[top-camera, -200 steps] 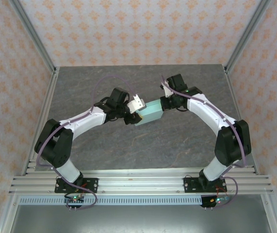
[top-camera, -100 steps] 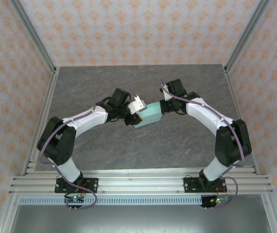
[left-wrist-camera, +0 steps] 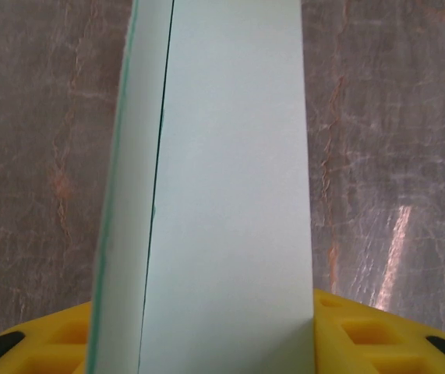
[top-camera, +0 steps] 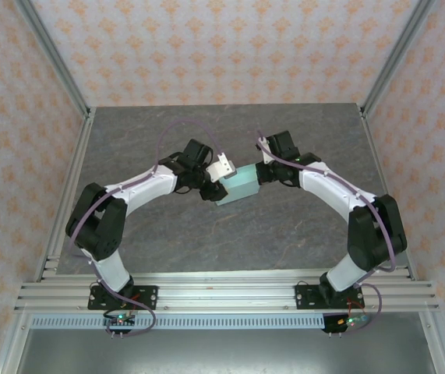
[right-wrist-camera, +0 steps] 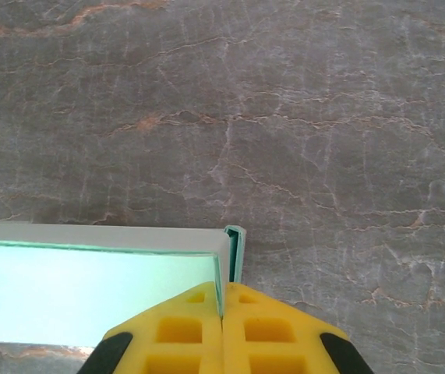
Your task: Fold the paper box
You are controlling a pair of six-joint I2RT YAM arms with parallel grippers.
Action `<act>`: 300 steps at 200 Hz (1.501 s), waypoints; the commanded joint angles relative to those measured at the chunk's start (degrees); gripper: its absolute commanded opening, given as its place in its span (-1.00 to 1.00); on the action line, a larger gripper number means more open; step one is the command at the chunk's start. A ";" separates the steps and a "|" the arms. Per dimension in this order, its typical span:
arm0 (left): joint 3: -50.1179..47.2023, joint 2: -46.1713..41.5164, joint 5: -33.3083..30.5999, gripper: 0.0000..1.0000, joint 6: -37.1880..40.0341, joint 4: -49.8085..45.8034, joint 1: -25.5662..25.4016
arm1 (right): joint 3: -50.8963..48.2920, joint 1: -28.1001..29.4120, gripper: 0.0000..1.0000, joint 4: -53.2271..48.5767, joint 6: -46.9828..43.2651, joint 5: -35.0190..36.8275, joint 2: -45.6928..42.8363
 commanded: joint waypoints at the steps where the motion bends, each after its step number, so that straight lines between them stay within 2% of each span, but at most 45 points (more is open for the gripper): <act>1: 1.05 0.89 -4.79 0.00 -0.36 -2.98 0.49 | -0.85 0.84 -1.00 -2.80 1.82 0.59 -1.40; 88: 1.78 1.29 -5.36 0.13 -2.27 -2.74 0.42 | -1.29 2.99 -1.00 -2.01 5.92 2.96 -0.67; 145: 2.52 2.25 -5.84 0.07 -3.71 -3.00 0.45 | -0.33 5.89 -1.00 -2.53 10.34 5.50 -0.01; 196: 2.85 2.87 -6.67 0.02 -3.98 -3.06 0.32 | 0.21 6.12 -1.00 -3.06 12.04 6.58 0.18; 300: 2.70 2.61 -8.22 0.02 -4.58 -2.69 0.38 | -7.00 6.77 -1.00 2.65 10.99 7.94 -1.78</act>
